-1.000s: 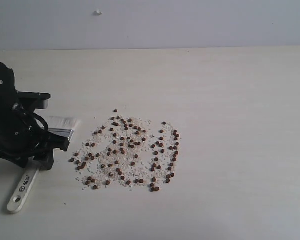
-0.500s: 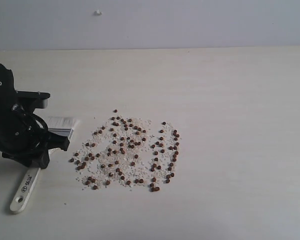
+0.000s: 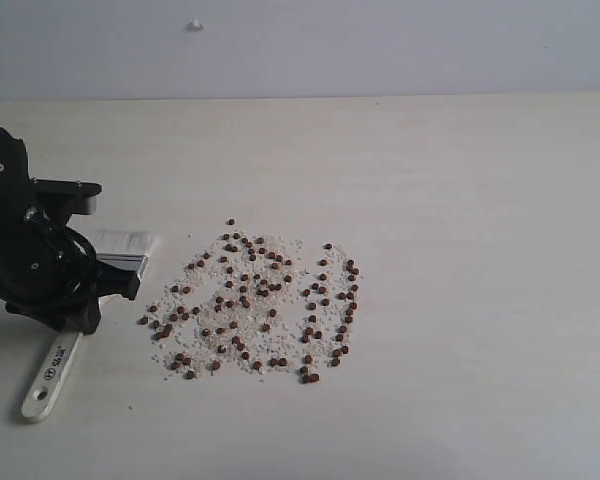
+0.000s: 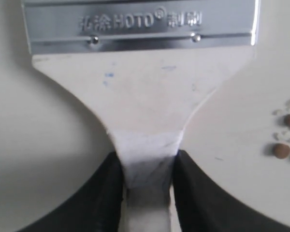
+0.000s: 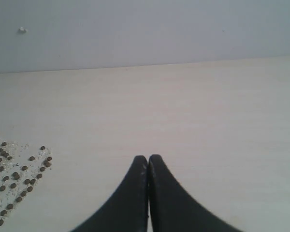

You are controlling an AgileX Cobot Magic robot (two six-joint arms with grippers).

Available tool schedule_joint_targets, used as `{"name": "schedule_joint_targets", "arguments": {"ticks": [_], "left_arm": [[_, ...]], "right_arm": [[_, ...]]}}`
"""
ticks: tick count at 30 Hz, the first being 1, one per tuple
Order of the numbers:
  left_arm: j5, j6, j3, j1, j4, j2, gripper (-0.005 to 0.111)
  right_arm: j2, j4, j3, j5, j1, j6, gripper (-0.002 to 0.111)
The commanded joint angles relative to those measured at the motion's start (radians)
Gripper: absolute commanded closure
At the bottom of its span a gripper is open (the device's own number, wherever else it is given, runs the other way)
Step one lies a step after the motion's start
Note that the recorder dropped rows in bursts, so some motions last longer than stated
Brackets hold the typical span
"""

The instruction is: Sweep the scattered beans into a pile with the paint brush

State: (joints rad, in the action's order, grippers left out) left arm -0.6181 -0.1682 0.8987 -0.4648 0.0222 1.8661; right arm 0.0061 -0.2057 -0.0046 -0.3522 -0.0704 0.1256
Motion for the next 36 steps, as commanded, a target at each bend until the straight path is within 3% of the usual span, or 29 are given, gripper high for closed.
{"name": "schedule_joint_targets", "arguments": {"ticks": [1, 19, 29, 36], "left_arm": [[0.013, 0.008, -0.015, -0.006, -0.011, -0.001, 0.107], [0.002, 0.012, 0.001, -0.006, -0.044, -0.137, 0.107], [-0.056, 0.111, 0.054, -0.006, -0.044, -0.166, 0.107], [-0.074, 0.141, 0.07, -0.006, -0.044, -0.225, 0.107]], "right_arm": [[-0.006, -0.004, 0.005, 0.003, 0.005, 0.002, 0.108], [-0.006, -0.002, 0.005, 0.003, 0.005, 0.002, 0.108], [-0.006, -0.002, 0.005, 0.033, 0.005, 0.004, 0.108], [-0.006, -0.106, 0.005, 0.344, 0.005, -0.009, 0.108]]}}
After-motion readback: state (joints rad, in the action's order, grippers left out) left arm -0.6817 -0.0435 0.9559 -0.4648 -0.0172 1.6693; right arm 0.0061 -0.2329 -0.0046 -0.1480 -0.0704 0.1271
